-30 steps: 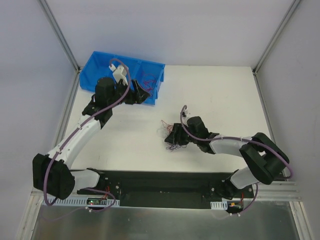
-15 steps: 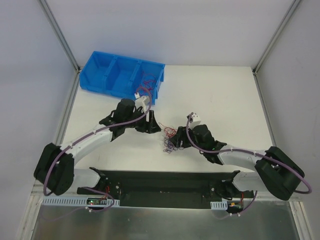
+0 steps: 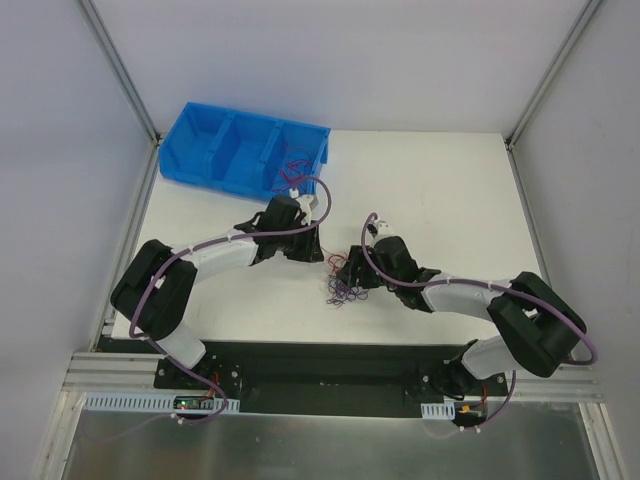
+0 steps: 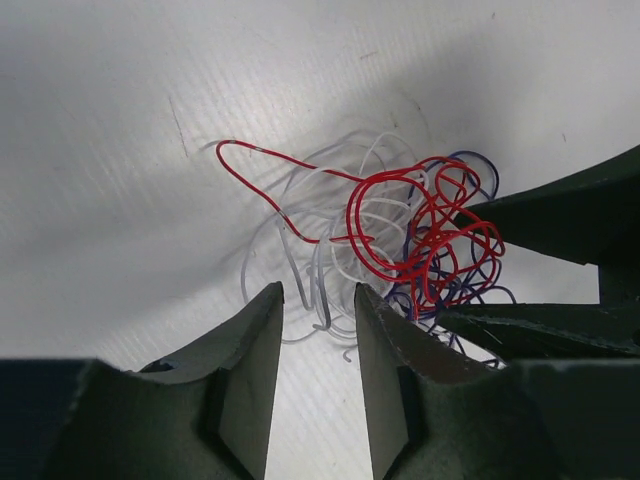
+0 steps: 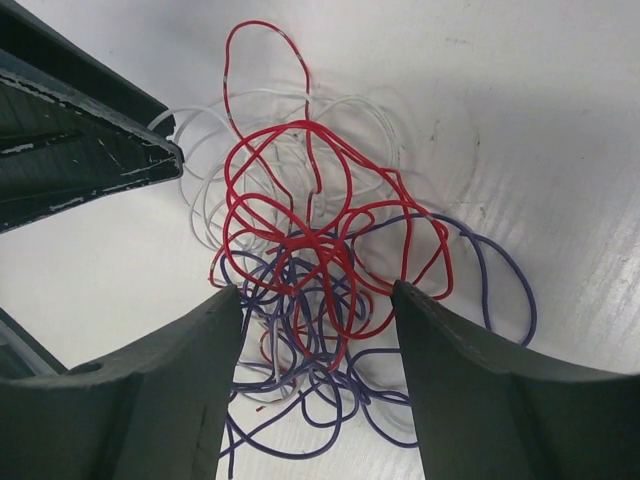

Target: Untangle the cables

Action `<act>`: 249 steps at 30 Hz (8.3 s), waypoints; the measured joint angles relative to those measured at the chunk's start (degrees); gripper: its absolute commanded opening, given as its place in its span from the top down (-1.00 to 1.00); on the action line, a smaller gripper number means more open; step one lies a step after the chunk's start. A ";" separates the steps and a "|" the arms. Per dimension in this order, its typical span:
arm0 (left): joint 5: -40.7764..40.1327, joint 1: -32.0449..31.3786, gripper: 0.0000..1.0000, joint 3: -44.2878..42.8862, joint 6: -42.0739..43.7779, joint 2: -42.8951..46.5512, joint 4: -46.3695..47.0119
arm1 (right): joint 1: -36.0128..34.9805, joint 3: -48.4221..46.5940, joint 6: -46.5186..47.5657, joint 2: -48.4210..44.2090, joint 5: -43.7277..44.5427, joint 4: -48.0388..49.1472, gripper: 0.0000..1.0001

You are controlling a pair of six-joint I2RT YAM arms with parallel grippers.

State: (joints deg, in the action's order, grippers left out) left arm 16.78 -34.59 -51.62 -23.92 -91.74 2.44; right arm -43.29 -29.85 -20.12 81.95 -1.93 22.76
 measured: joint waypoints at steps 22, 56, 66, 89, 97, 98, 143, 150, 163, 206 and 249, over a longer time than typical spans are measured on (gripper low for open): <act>-9.53 -3.72 1.00 -3.37 9.20 31.45 -4.26 | 0.68 -13.99 -7.85 8.70 13.86 -20.28 -0.08; -31.30 -3.72 1.00 -31.69 20.11 39.39 -24.50 | 12.22 -5.40 -24.28 -4.22 33.11 -29.22 -0.05; -24.65 -3.72 1.00 -23.76 14.47 39.87 -24.81 | 0.04 -5.90 -3.43 -15.45 35.21 -25.75 -0.19; -21.07 -3.72 1.00 -22.16 15.63 43.93 -24.44 | -12.41 -22.01 -19.26 15.82 7.96 -2.91 0.35; -20.41 -3.72 1.00 -22.93 17.00 45.16 -25.66 | -14.23 -22.80 -18.51 20.52 11.61 -3.65 0.68; -20.50 -3.72 1.00 -23.39 17.33 45.44 -25.81 | -14.16 -22.84 -18.18 20.55 12.26 -4.02 0.74; -33.68 -3.72 1.00 -29.07 22.97 49.77 -23.30 | -3.54 -10.86 -23.50 -1.33 5.01 -11.04 -0.22; -32.26 -3.72 1.00 -25.86 21.29 51.98 -23.37 | -8.02 -8.31 -36.28 -1.18 8.28 -10.62 -0.61; -30.88 -3.72 1.00 -24.70 20.48 53.27 -23.58 | -10.05 -2.58 -50.07 2.75 13.31 -6.62 -0.33; -37.16 -3.72 1.00 -19.54 22.18 48.28 -25.59 | 7.10 -6.16 14.10 -24.61 1.16 -29.14 -0.50; -47.36 -3.72 1.00 -40.79 38.86 55.47 -15.78 | 1.51 -23.71 -7.89 16.44 21.99 -28.37 0.99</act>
State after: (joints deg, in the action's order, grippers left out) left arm -30.59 -38.30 -92.40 14.94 -36.27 -13.34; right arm -41.78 -53.56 -28.01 98.39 20.05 -5.61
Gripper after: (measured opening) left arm 0.006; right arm 0.009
